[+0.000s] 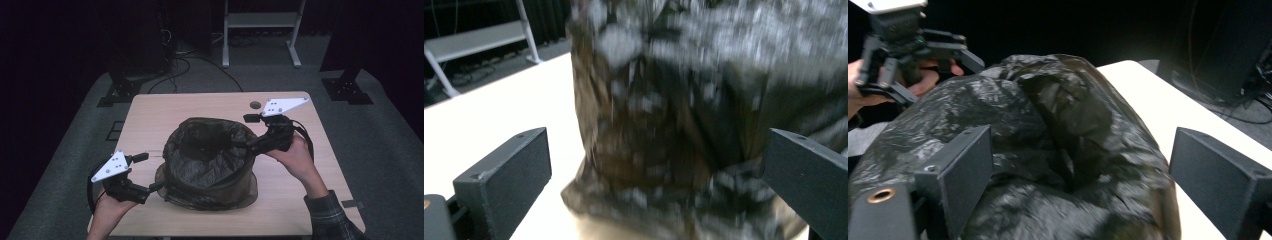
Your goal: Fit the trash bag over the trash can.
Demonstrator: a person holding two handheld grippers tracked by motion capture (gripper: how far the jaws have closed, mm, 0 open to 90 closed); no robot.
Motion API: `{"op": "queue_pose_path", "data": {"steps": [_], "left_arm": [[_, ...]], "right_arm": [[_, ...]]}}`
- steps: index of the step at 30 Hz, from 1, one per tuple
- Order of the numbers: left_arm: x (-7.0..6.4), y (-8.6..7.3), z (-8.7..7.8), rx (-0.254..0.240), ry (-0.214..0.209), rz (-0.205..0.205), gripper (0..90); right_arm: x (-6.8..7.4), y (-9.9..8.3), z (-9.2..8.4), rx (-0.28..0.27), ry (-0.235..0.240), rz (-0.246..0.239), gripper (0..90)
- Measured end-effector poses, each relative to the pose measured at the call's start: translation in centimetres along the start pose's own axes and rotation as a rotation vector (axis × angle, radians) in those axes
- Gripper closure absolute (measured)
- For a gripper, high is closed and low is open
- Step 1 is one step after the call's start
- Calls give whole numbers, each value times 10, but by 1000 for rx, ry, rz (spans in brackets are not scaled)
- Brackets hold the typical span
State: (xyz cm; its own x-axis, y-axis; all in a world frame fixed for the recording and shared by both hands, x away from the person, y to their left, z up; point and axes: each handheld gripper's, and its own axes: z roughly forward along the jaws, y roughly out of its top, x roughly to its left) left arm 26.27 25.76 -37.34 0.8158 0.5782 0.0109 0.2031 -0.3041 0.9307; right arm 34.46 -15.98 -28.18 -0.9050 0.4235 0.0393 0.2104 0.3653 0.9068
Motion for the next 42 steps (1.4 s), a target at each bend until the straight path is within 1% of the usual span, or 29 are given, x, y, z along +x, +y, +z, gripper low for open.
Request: {"op": "queue_pose_path", "data": {"steps": [3,6,8,9,10,13,15,17,19,22,25,27,28,30,33,35,37,38,40,41,42], "left_arm": [[1,-14,2,38,3,-10,0],[0,-28,8,104,33,1,0],[0,-39,13,144,35,5,0],[0,-45,17,173,44,5,0],[1,-49,19,189,44,5,0],[5,-64,26,235,41,-16,0],[8,-72,30,267,41,-23,0],[9,-78,34,299,38,-26,0],[10,-82,37,315,35,-36,0],[10,-86,43,344,30,-29,0],[11,-91,48,377,23,-34,0],[11,-94,51,402,24,-22,0],[11,-95,52,412,22,-24,0],[11,-96,53,420,24,-13,0],[11,-96,53,418,24,-12,0],[11,-96,53,413,22,-12,0],[11,-97,53,404,23,-13,0],[11,-97,53,404,23,-13,0],[11,-97,53,404,23,-12,0],[11,-97,53,404,23,-13,0],[11,-97,53,404,23,-13,0]], "right_arm": [[5,5,5,14,31,-18,93],[10,10,12,36,58,-43,92],[13,12,19,67,72,-65,92],[14,13,22,85,79,-75,92],[15,13,26,106,86,-83,92],[17,13,34,154,92,-99,92],[18,13,37,179,95,-107,92],[18,12,41,208,99,-108,92],[18,11,46,243,108,-113,93],[19,8,54,299,117,-113,93],[20,6,61,368,113,-125,93],[21,5,65,395,109,-131,94],[21,4,66,408,106,-135,95],[21,4,69,433,107,-132,96],[22,5,70,461,106,-128,96],[22,6,72,484,104,-135,96],[23,8,75,526,98,-148,96],[25,9,78,554,88,-170,96],[29,10,82,590,78,-207,103],[31,10,84,609,81,-213,117],[32,10,87,624,99,-211,118]]}}
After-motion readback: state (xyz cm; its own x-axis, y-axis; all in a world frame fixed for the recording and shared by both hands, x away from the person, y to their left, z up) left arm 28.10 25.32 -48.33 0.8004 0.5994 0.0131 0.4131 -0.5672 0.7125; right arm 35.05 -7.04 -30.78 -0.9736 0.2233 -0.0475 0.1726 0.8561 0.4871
